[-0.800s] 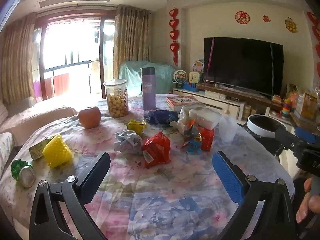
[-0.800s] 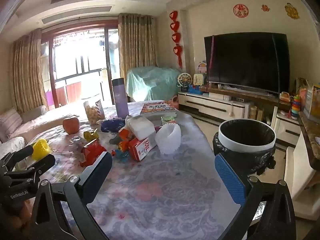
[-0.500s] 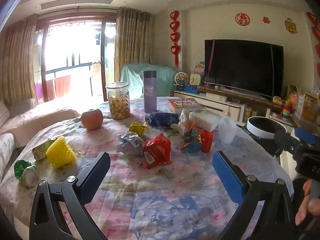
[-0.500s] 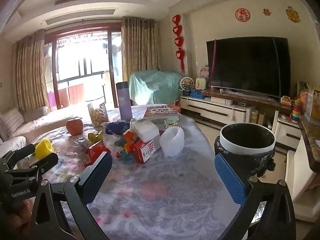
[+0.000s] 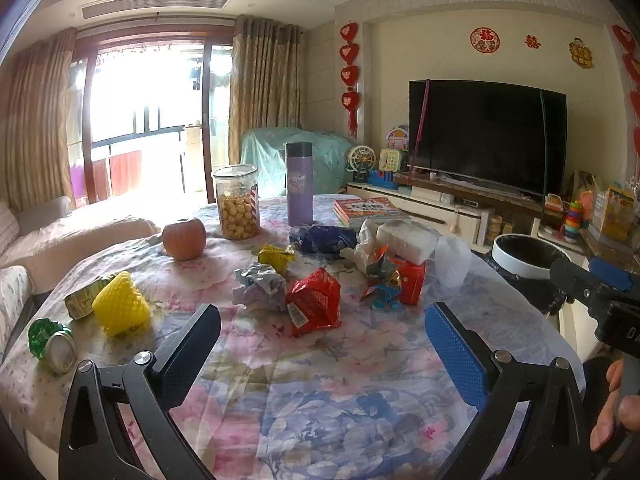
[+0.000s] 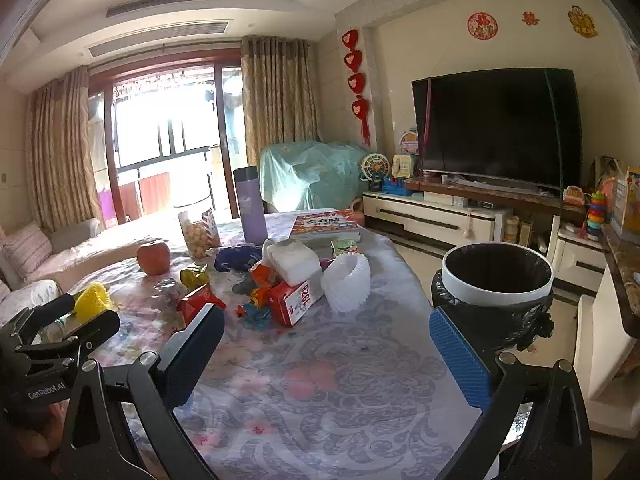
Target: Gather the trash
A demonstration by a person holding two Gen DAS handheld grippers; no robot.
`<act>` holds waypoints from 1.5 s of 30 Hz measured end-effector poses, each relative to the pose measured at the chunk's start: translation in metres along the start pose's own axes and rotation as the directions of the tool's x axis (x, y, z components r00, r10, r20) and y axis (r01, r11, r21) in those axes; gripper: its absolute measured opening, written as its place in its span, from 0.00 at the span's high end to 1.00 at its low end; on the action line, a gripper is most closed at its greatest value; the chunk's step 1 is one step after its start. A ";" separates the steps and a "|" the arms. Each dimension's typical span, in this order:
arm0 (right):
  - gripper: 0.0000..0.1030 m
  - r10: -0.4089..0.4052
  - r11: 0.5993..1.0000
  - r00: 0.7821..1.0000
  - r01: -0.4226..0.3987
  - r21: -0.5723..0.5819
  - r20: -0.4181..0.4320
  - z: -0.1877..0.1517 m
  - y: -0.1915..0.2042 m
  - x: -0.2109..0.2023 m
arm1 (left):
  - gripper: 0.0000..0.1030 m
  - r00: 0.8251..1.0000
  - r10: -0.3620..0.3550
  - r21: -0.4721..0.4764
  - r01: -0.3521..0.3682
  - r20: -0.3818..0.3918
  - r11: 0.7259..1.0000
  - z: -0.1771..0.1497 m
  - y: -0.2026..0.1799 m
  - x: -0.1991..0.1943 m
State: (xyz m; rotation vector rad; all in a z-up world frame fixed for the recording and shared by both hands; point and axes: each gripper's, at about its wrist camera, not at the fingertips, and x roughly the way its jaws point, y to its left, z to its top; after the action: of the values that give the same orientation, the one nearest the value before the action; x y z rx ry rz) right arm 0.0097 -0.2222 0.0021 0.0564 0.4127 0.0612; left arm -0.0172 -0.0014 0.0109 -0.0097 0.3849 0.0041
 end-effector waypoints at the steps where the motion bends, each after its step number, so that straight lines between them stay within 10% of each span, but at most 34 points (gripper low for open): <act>1: 0.00 0.000 1.000 1.000 0.000 0.000 0.000 0.000 0.000 0.000 | 0.01 1.000 -0.003 -0.001 0.003 0.000 1.000 0.000 0.000 0.000; 45: 0.00 0.027 1.000 1.000 -0.026 0.015 -0.012 -0.002 0.004 0.002 | 0.01 1.000 -0.008 -0.014 0.008 -0.012 1.000 -0.003 0.002 0.004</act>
State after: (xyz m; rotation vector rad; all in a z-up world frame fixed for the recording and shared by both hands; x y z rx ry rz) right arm 0.0101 -0.2175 -0.0001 0.0759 0.4242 0.0847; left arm -0.0148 0.0004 0.0071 -0.0254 0.3969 -0.0015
